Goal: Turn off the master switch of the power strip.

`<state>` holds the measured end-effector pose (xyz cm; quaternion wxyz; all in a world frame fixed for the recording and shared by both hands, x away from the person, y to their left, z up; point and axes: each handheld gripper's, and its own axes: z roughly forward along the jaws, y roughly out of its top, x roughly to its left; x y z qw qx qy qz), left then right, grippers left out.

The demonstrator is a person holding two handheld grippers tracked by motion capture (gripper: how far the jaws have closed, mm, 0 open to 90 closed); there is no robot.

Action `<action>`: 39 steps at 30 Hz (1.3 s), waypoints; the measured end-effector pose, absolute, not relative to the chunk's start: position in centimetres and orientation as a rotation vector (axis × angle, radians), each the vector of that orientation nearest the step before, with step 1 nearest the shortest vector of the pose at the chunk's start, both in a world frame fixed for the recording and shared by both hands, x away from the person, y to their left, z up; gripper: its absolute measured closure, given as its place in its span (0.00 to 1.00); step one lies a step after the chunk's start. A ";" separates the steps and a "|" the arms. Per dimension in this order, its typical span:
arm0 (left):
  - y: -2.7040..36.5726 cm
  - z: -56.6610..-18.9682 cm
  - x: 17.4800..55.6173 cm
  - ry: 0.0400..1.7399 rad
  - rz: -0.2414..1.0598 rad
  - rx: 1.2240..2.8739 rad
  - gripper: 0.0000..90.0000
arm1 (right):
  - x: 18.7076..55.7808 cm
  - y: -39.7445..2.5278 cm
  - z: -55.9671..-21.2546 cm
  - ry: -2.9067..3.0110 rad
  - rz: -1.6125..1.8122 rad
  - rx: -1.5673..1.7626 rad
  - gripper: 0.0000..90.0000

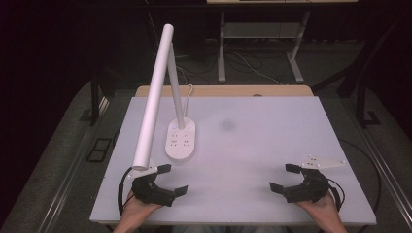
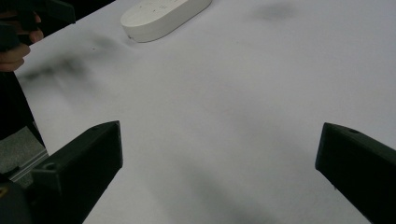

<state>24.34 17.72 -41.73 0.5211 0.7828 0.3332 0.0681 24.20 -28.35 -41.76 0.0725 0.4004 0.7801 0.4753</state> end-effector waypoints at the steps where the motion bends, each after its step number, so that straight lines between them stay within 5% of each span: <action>1: 17.8 -41.7 24.4 0.799 0.162 1.871 0.00 | 24.2 -28.4 -41.8 2.344 1.428 1.203 0.00; 39: 20.1 -38.9 27.3 0.848 0.147 1.906 0.01 | 24.1 -28.4 -41.9 2.352 1.423 1.200 0.00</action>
